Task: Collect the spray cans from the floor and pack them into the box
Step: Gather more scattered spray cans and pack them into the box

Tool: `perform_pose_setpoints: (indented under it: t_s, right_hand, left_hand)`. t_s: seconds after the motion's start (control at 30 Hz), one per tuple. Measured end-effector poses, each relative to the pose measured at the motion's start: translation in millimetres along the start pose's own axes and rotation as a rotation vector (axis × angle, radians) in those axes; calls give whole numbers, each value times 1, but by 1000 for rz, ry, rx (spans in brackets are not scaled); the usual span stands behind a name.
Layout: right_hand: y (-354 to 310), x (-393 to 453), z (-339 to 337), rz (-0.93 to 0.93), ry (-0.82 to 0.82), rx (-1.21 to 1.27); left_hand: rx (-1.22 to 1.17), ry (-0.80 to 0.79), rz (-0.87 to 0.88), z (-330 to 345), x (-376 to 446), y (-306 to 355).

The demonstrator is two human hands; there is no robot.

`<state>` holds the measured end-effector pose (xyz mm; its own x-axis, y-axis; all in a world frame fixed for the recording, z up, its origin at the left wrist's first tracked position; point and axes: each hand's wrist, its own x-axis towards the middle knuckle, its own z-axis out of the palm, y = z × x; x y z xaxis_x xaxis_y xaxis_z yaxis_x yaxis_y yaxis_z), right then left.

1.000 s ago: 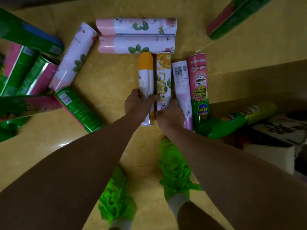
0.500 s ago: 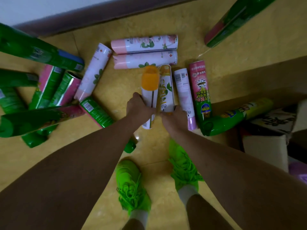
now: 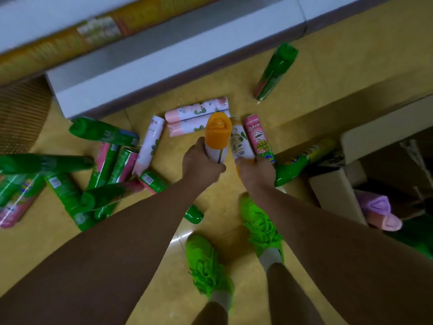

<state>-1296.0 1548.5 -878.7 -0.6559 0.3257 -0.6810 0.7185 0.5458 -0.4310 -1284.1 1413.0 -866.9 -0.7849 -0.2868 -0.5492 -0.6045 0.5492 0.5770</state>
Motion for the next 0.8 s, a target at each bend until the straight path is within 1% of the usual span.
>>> perform_pose_setpoints:
  t_s: [0.13,0.23,0.47,0.63,0.73,0.8]
  right_hand:
    - [-10,-26,-49,-17,56,62]
    - [-13,-46,-83,-27,99,174]
    - [-4,-80,-189,3,256,276]
    - [37,-87,-268,78,416,236]
    - [69,-80,-312,136,478,144]
    - [88,-72,-340,152,491,113]
  left_hand:
    - [-55,-32,71,-15,-28,46]
    - [-51,-47,153,-21,-43,83]
    - [-15,-157,298,1,-77,182]
    - [38,-252,367,40,-108,242]
    - [95,-302,386,67,-125,276]
    - [121,-331,394,87,-131,295]
